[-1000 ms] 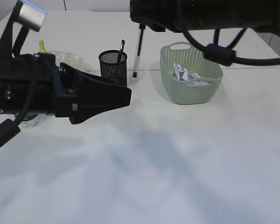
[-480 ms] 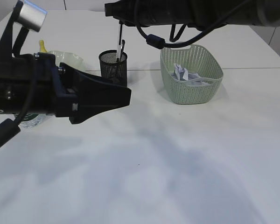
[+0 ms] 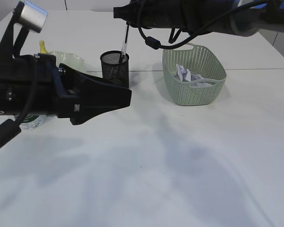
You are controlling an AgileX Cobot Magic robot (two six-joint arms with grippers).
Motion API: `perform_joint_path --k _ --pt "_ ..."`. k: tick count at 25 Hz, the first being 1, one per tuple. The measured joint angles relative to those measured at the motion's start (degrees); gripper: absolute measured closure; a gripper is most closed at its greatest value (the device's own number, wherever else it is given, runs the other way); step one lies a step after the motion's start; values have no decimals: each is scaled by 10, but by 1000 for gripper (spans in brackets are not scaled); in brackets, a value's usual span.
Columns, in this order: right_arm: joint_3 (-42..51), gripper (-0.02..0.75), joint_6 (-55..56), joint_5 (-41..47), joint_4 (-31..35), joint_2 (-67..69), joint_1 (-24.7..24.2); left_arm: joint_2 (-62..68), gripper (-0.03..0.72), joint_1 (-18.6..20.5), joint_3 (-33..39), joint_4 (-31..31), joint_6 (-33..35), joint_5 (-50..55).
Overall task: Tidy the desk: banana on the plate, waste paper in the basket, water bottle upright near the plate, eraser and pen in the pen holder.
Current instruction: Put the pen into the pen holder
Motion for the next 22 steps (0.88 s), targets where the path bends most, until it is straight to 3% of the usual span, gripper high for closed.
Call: perform_joint_path --k 7,22 --pt "-81 685 -2 5 1 61 -1 0 192 0 0 0 0 -10" --pt "-107 685 -30 5 18 110 -10 0 192 0 0 -3 0 -14"
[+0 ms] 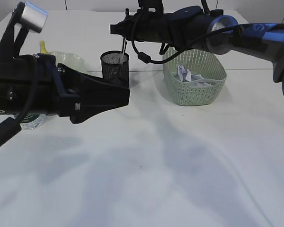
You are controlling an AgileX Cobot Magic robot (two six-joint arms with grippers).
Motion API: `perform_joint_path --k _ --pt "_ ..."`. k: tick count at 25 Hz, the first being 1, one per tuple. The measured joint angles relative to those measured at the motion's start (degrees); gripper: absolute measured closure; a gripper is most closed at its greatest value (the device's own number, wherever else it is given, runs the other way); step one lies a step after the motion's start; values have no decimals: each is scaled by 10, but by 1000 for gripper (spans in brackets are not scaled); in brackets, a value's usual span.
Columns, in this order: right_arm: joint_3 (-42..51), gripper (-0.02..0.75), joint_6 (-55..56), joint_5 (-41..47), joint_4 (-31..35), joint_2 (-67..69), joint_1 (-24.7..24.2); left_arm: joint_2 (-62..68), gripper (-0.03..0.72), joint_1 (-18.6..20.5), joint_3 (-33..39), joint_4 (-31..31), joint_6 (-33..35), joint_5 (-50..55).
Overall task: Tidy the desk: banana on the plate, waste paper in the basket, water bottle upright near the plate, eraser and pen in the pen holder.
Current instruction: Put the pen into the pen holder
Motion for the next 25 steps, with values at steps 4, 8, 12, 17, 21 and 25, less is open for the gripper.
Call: perform_joint_path --k 4,8,12,17,21,25 --pt "-24 685 -1 0 10 1 -2 0 192 0 0 0 0 0" --pt "-49 685 -9 0 19 6 -2 0 192 0 0 0 0 0" --pt "-65 685 -11 0 33 27 -2 0 192 0 0 -1 0 -3" --pt "-68 685 -14 0 40 52 -2 0 192 0 0 -1 0 -7" --pt "-71 685 -19 0 41 53 -3 0 192 0 0 -1 0 -13" --pt "-72 685 -24 0 41 53 -4 0 192 0 0 -1 0 -15"
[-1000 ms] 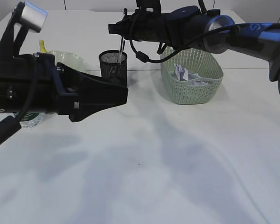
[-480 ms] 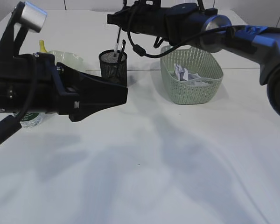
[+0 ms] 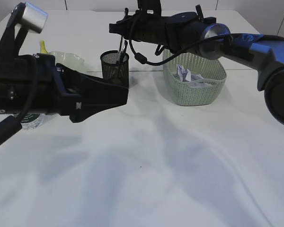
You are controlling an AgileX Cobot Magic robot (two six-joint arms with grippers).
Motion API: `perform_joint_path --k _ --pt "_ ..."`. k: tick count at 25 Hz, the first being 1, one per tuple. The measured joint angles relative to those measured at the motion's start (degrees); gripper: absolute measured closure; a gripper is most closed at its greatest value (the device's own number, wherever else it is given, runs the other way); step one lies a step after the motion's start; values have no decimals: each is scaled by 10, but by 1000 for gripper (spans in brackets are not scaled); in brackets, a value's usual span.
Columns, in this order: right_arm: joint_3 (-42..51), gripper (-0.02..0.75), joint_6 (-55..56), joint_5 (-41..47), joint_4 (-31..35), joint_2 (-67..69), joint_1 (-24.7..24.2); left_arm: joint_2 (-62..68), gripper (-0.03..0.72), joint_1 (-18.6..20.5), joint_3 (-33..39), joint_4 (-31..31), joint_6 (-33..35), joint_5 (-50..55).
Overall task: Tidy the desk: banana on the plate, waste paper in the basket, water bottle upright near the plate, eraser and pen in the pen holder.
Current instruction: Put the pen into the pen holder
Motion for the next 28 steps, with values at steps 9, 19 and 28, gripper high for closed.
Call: perform_joint_path --k 9,19,28 --pt "0 631 -3 0 2 0 -1 0 192 0 0 0 0 -2" --pt "0 466 -4 2 6 0 -1 0 192 0 0 0 0 -4" --pt "0 464 8 64 6 0 -14 0 192 0 0 0 0 -5"
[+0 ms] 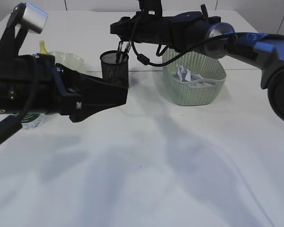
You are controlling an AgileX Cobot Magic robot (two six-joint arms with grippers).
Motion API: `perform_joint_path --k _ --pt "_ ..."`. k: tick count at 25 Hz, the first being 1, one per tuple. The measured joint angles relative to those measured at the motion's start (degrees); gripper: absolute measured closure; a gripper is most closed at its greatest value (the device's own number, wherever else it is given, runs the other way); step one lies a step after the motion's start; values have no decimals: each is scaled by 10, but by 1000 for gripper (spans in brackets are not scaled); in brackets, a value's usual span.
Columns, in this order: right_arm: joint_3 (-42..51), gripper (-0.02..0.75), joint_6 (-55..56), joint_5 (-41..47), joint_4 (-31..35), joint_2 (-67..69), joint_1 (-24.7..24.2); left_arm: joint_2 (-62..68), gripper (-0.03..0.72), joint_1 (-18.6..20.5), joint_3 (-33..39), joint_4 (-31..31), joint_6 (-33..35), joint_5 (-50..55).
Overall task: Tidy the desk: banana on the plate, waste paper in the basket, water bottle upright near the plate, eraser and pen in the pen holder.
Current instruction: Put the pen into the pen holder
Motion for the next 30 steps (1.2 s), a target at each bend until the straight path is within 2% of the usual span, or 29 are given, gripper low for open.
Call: perform_joint_path --k 6,9,18,28,30 --pt "0 463 16 7 -13 -9 -14 0 192 0 0 0 0 0" --pt "0 463 58 23 -57 -19 -17 0 192 0 0 0 0 -1" --pt "0 463 368 117 -390 -29 -18 0 192 0 0 0 0 -1" --pt "0 463 604 286 -639 -90 -18 0 203 0 0 0 -13 -53" --pt "0 463 628 321 -669 -104 -18 0 209 0 0 -1 -25 -69"
